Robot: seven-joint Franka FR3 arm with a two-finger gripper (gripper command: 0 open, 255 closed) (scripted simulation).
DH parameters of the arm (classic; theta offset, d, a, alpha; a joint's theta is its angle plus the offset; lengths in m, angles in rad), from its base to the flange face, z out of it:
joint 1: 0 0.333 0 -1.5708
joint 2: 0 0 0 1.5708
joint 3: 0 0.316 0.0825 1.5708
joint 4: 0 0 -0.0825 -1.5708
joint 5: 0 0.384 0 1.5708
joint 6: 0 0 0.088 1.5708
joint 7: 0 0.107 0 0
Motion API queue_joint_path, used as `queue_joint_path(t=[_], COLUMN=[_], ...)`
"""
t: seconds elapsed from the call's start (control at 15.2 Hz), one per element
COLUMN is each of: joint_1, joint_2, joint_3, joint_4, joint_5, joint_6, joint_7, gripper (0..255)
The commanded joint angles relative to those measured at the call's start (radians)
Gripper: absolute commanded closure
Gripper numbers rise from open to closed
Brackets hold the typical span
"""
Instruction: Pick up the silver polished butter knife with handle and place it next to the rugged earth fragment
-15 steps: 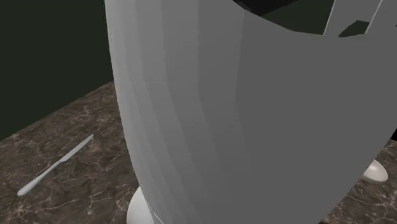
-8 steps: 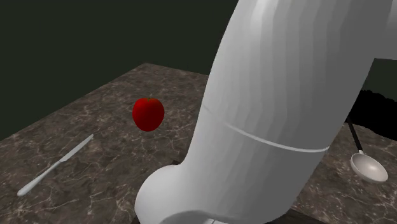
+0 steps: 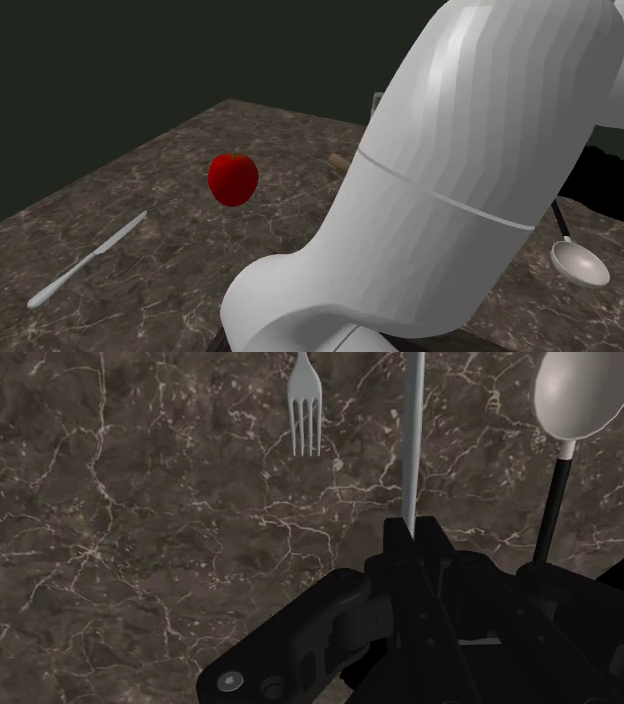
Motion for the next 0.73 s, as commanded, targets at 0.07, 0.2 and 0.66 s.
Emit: queue_joint_path(t=[0.07,0.2,0.66], joint_1=[0.016,0.024,0.046], joint_2=[-0.01,-0.014,-0.02], joint_3=[-0.001,-0.001,0.001], joint_4=[-0.059,-0.095,-0.2], joint_5=[-0.005,-0.007,-0.008], joint_6=[0.049,0.079,0.177], joint_7=[-0.001,-0.001,-0.004], gripper=[255,255,255])
